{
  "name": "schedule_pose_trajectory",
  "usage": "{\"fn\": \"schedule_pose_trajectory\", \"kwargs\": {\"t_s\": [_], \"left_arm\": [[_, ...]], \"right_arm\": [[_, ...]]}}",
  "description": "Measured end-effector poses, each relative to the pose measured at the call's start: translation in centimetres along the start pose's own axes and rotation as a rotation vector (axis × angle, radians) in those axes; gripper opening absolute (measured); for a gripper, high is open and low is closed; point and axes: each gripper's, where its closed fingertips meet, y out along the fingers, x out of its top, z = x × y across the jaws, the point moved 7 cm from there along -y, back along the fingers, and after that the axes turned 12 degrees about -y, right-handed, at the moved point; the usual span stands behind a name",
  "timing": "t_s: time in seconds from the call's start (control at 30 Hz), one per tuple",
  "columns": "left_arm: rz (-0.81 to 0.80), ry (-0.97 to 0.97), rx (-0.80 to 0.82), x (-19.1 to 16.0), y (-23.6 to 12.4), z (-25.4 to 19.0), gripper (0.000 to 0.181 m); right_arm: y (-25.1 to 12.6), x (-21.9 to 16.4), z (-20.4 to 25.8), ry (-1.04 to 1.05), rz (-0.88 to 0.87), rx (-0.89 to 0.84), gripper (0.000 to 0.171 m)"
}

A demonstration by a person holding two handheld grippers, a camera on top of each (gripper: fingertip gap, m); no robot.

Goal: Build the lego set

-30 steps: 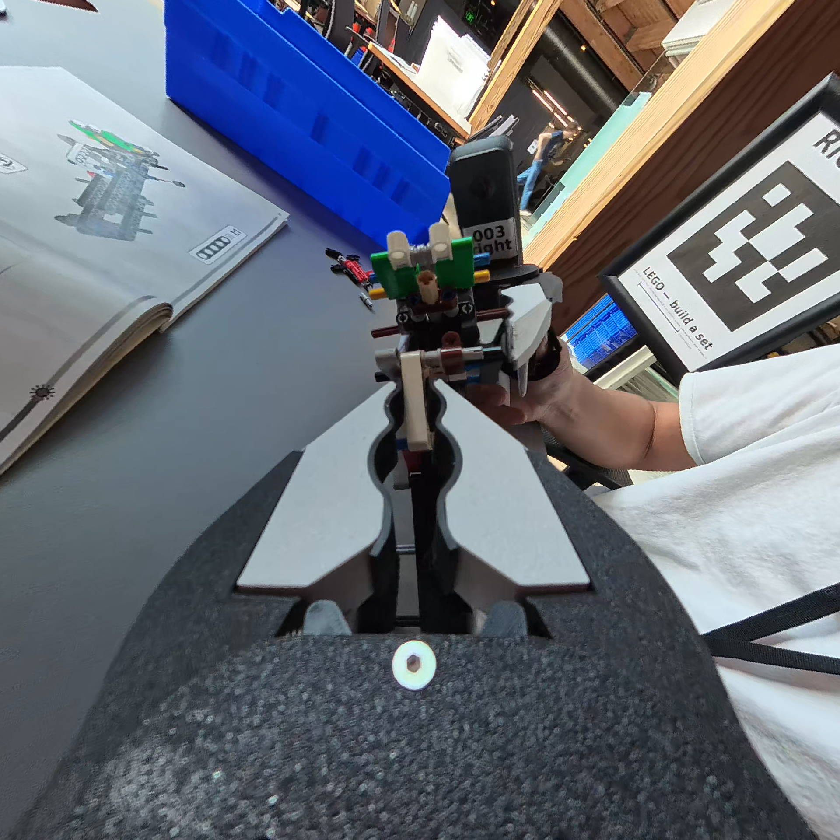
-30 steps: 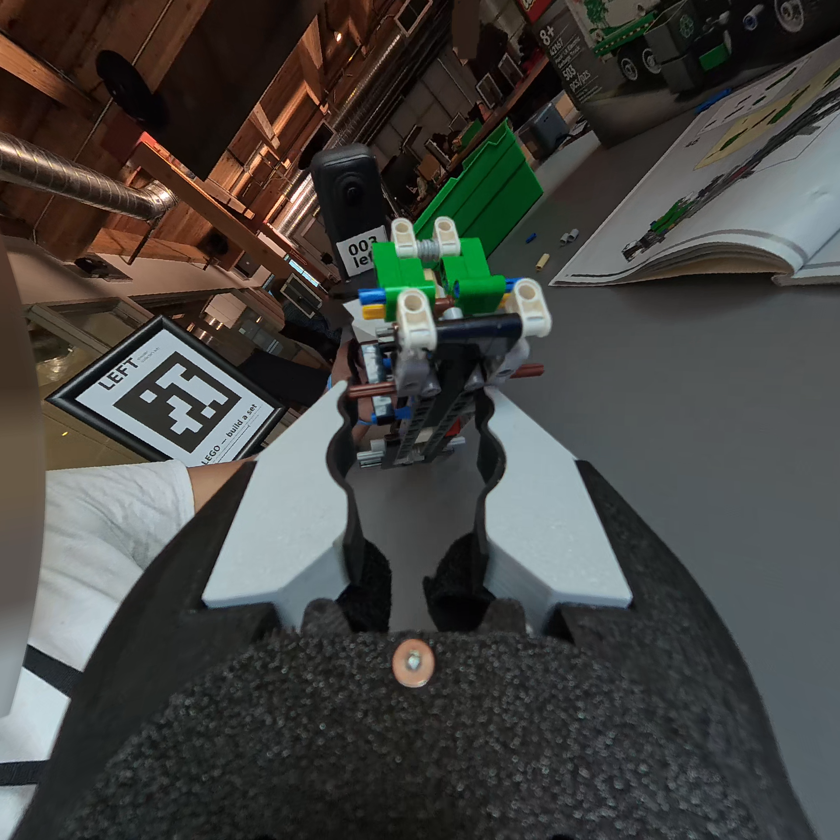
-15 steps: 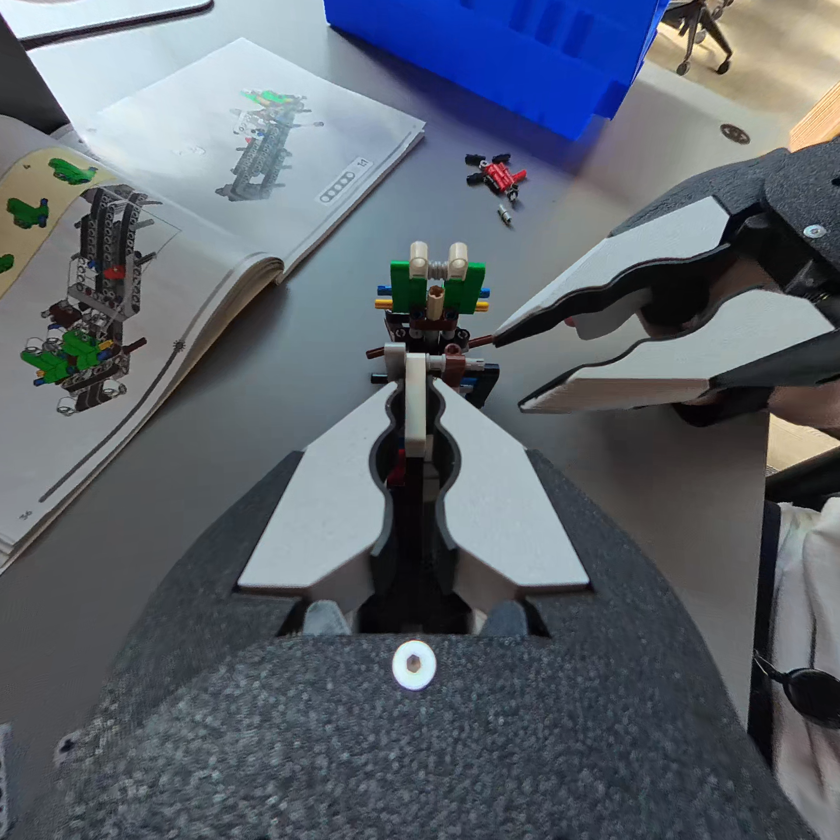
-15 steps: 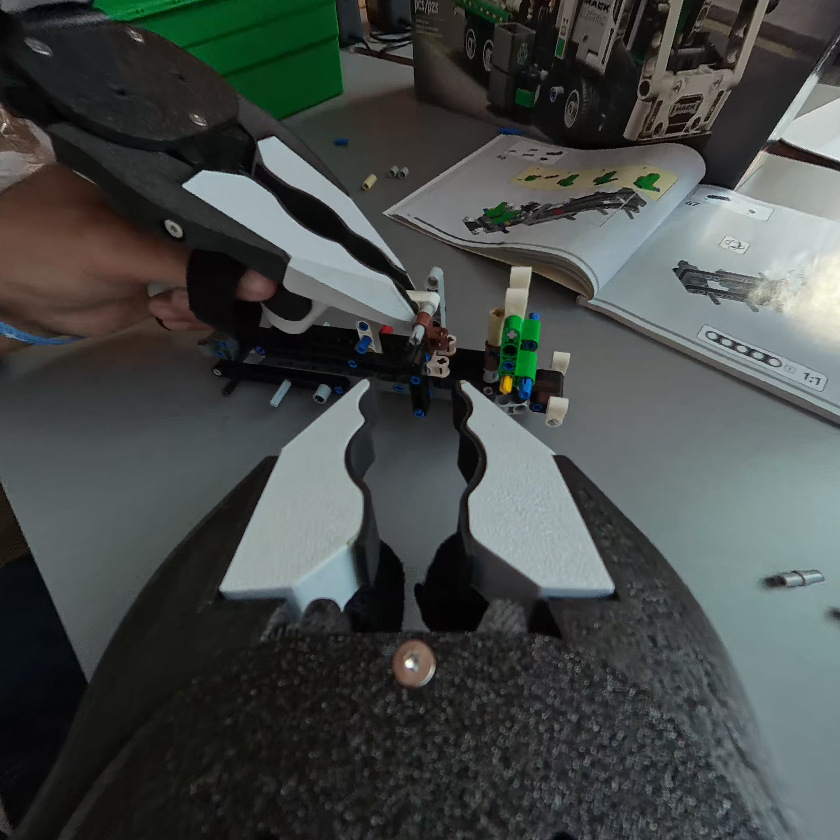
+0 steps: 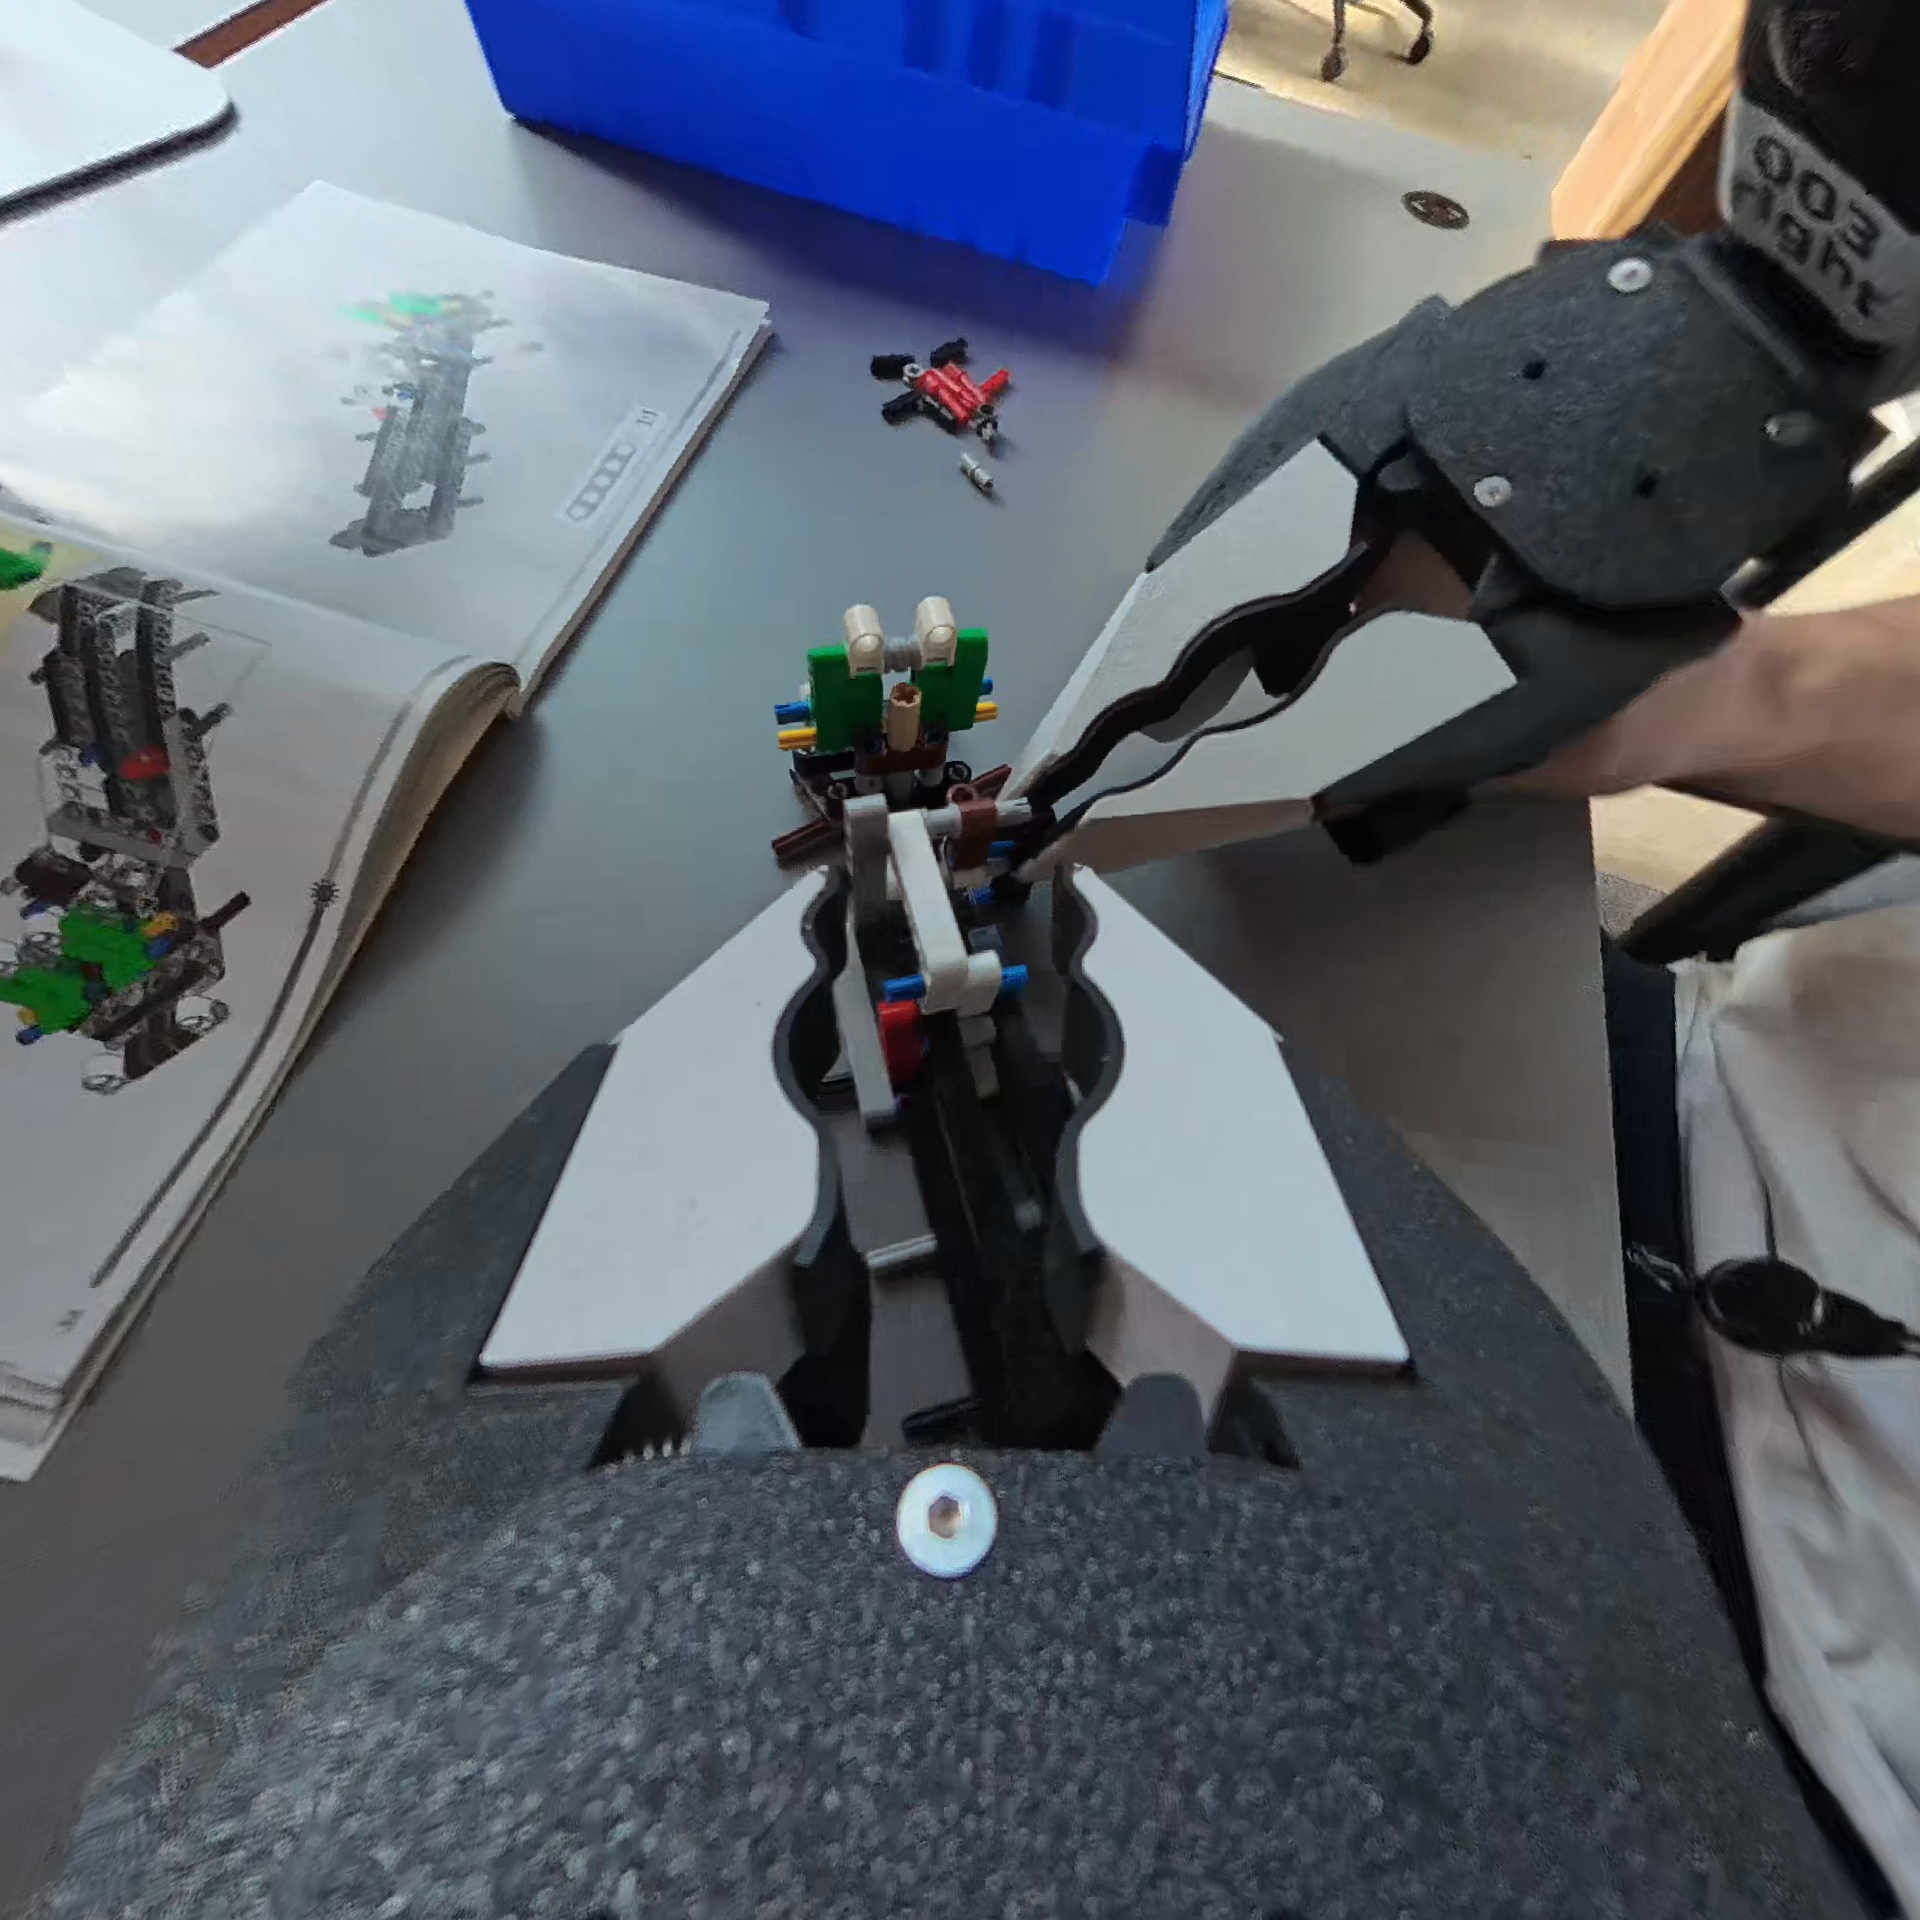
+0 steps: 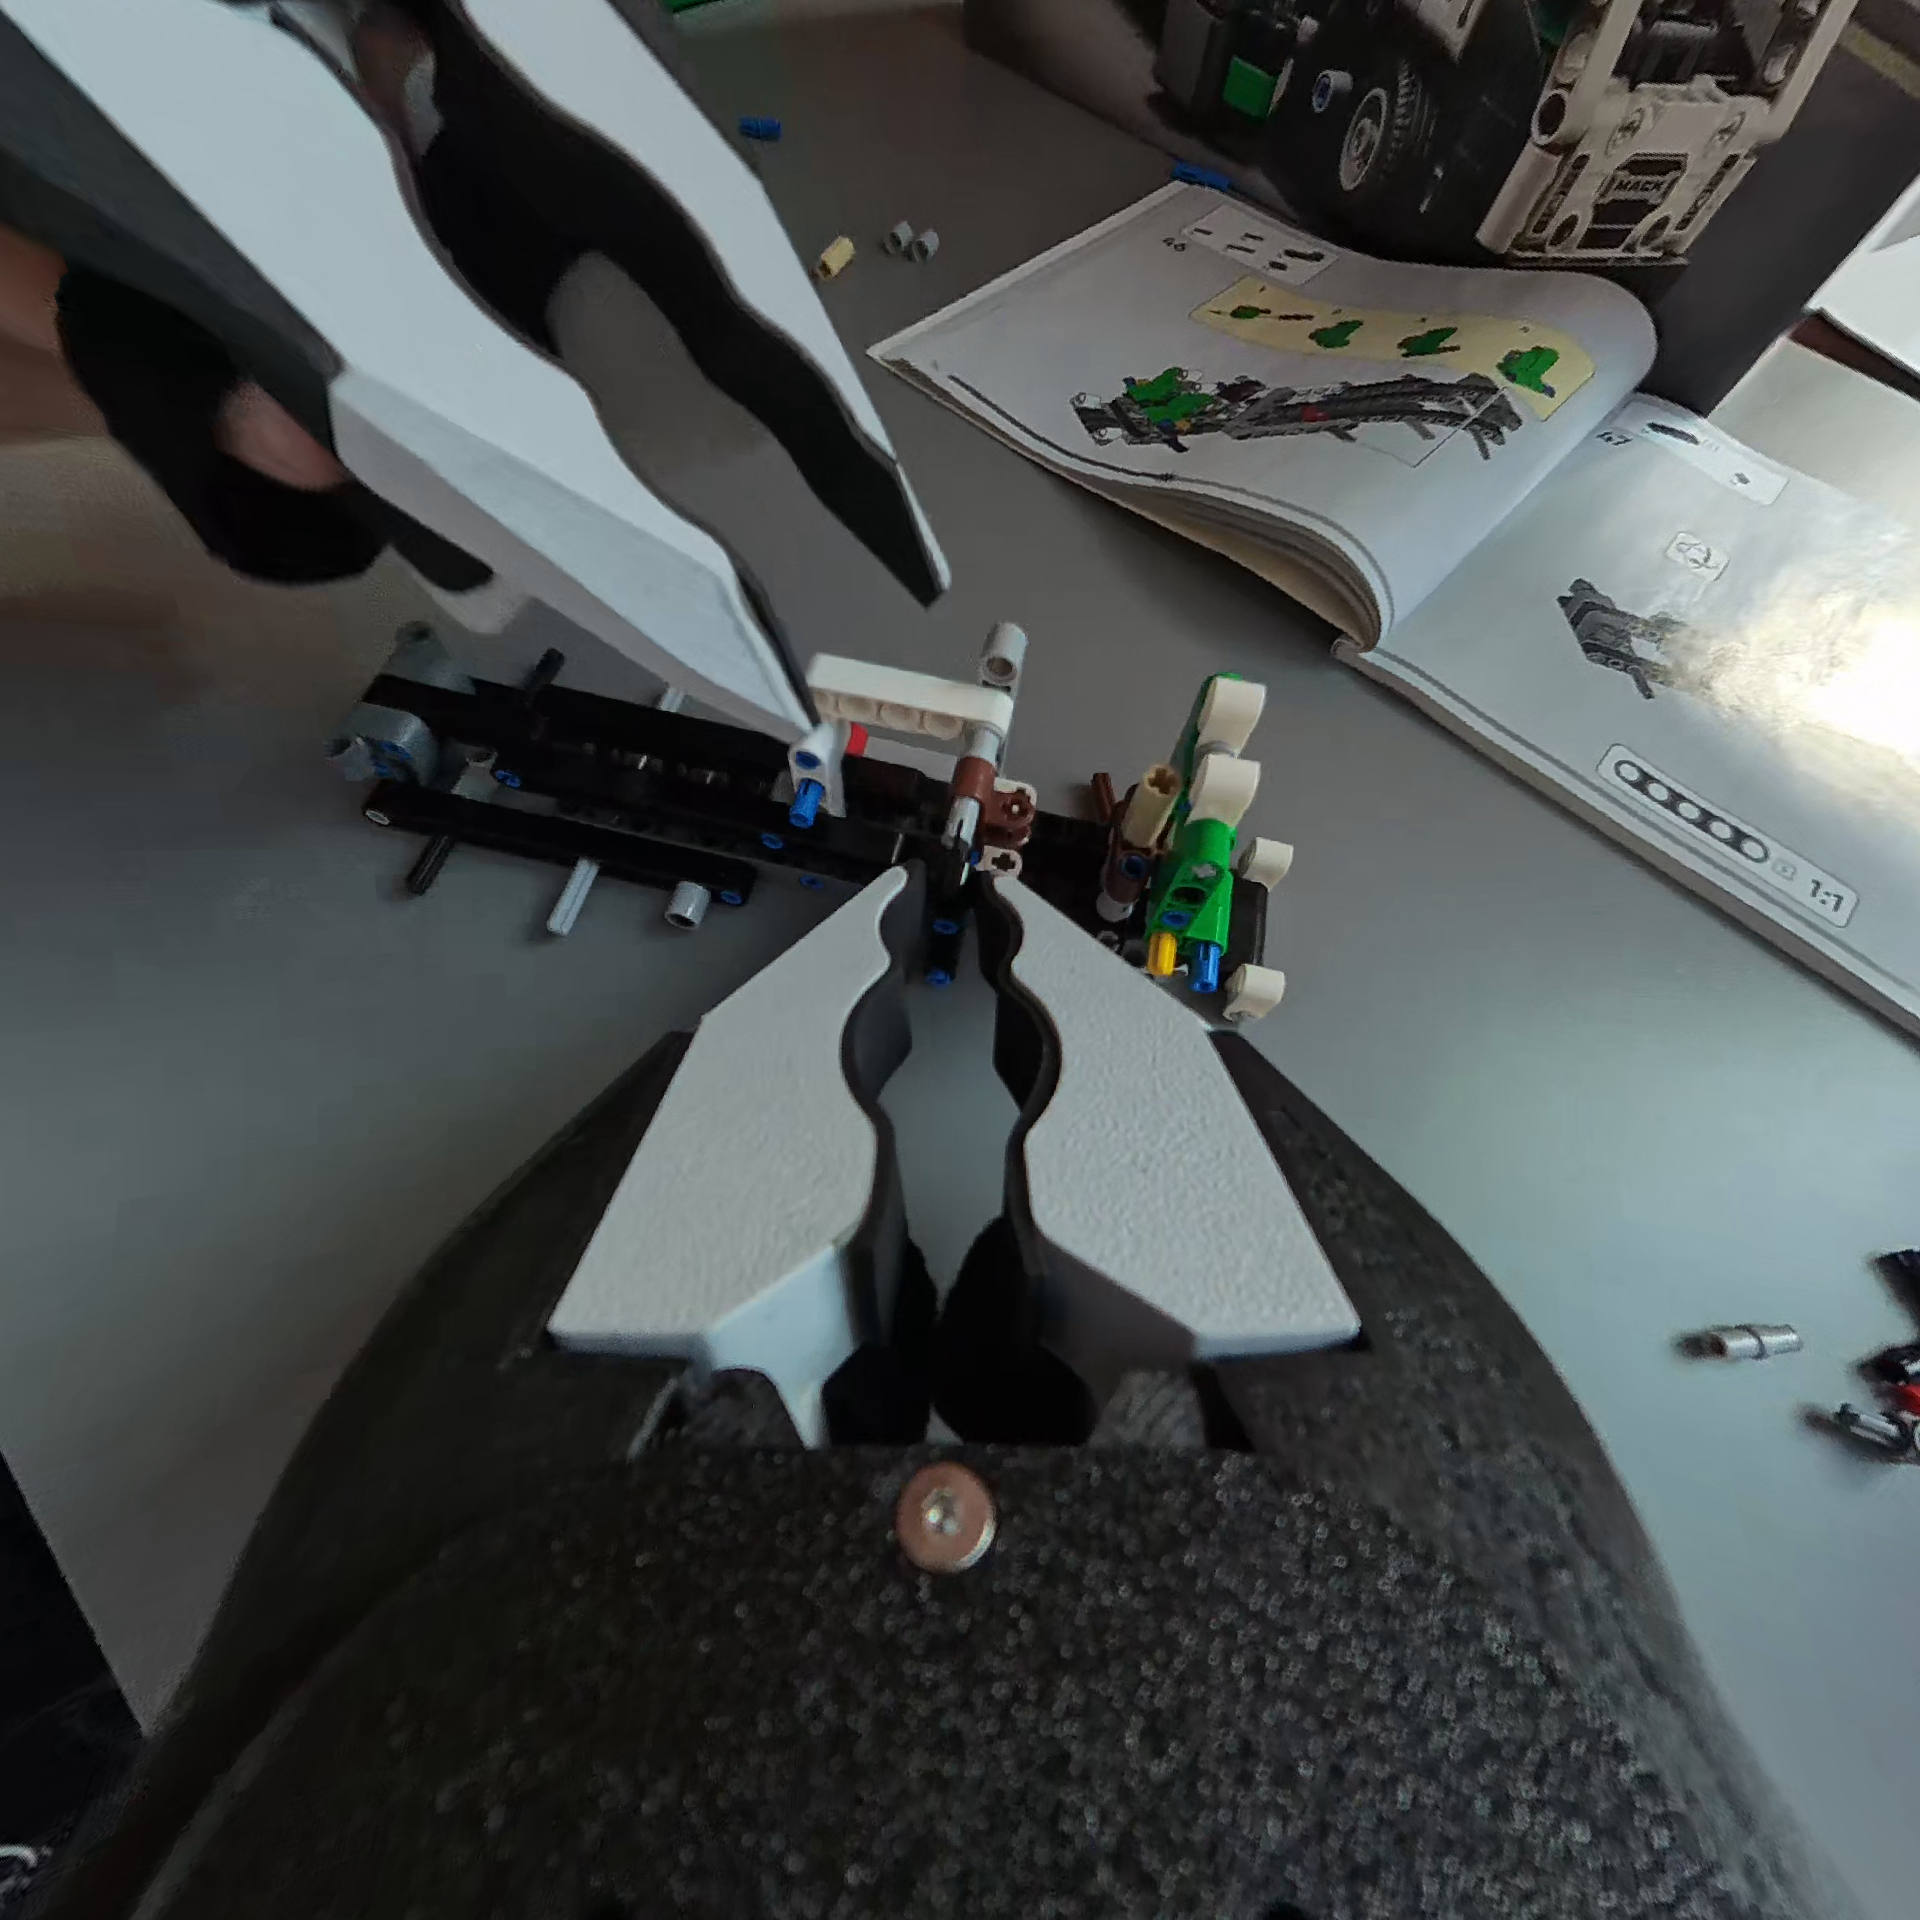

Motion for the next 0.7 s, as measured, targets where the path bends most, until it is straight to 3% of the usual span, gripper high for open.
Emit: {"fn": "schedule_pose_trajectory", "kwargs": {"t_s": [0.03, 0.13, 0.23, 0.3, 0.4, 0.53, 0.7], "left_arm": [[0.020, 0.017, -0.045, 0.1, -0.6, 0.2, 0.038], [-0.019, 0.022, -0.139, 1.3, -1.7, 1.0, 0.030], [0.111, 0.144, -0.237, 0.7, -0.7, 0.4, 0.029], [0.182, 0.270, -0.245, -0.5, 0.6, 0.2, 0.029], [0.157, 0.351, -0.204, -0.8, 2.1, 0.5, 0.027], [0.121, 0.348, -0.325, -0.2, 2.5, 0.2, 0.022], [0.116, 0.367, -0.394, -0.3, 3.5, 0.0, 0.015]], "right_arm": [[-0.1, -0.1, -0.2, -0.017, -0.008, 0.030, 0.007], [-0.5, -0.6, -1.1, -0.033, -0.038, 0.179, 0.006], [-1.0, -1.2, -1.9, -0.110, -0.073, 0.309, 0.006], [-1.2, -1.4, -2.2, -0.142, -0.088, 0.382, 0.006], [-1.6, -1.6, -2.1, -0.151, -0.101, 0.455, 0.007], [-2.0, -1.7, -2.3, -0.125, -0.116, 0.442, 0.020], [-2.9, -2.5, -2.2, -0.107, -0.086, 0.408, 0.017]]}}
